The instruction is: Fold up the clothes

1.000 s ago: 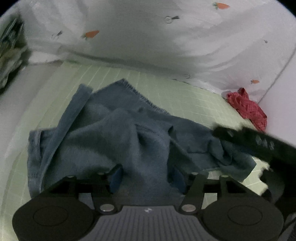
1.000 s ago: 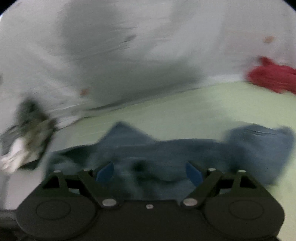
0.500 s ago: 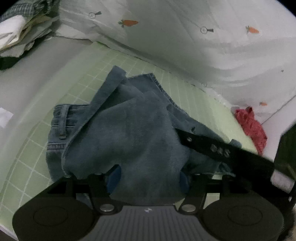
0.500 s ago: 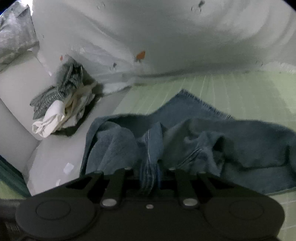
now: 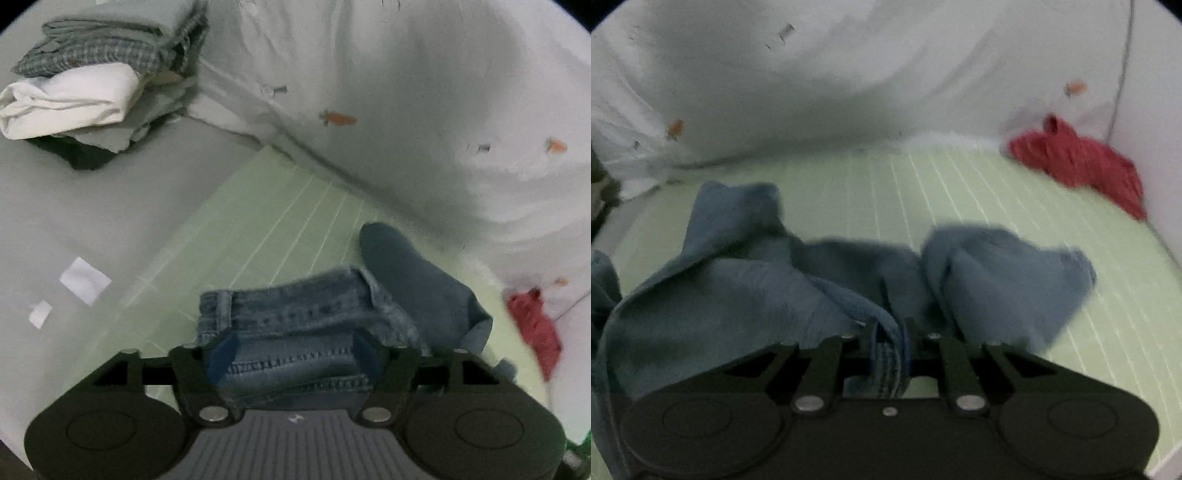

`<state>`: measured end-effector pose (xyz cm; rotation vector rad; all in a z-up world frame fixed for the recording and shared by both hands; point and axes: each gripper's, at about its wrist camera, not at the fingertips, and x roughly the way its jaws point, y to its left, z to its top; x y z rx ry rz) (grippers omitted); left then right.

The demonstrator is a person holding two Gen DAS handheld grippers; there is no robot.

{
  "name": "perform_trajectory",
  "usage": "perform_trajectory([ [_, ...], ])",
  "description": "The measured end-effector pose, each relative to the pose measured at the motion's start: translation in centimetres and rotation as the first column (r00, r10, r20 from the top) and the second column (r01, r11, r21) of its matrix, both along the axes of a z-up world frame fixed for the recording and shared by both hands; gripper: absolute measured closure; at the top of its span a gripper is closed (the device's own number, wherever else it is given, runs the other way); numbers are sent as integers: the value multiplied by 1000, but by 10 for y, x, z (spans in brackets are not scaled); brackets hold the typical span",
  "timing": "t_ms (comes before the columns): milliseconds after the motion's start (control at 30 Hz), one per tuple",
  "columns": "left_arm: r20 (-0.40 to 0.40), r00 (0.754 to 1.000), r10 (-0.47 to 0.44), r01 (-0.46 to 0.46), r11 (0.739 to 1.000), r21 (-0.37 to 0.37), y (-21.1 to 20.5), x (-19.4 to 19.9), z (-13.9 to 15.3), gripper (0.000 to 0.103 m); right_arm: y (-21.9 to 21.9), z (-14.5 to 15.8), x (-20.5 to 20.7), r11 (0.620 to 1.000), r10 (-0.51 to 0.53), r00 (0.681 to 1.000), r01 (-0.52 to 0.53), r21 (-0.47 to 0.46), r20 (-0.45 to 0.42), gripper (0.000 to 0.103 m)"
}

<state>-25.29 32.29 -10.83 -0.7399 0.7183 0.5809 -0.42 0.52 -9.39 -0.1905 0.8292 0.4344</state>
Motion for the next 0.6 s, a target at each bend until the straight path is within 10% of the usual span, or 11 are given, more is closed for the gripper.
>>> perform_trajectory([
  [133,-95,995,13,-14,1000,-6,-1,16,-26,23,-4,-2,9,999,-43,999,43,7,-10,50],
  [600,-325,946,18,-4,999,44,20,54,-66,0,-1,-48,68,982,-181,975,173,-72,-130,22],
])
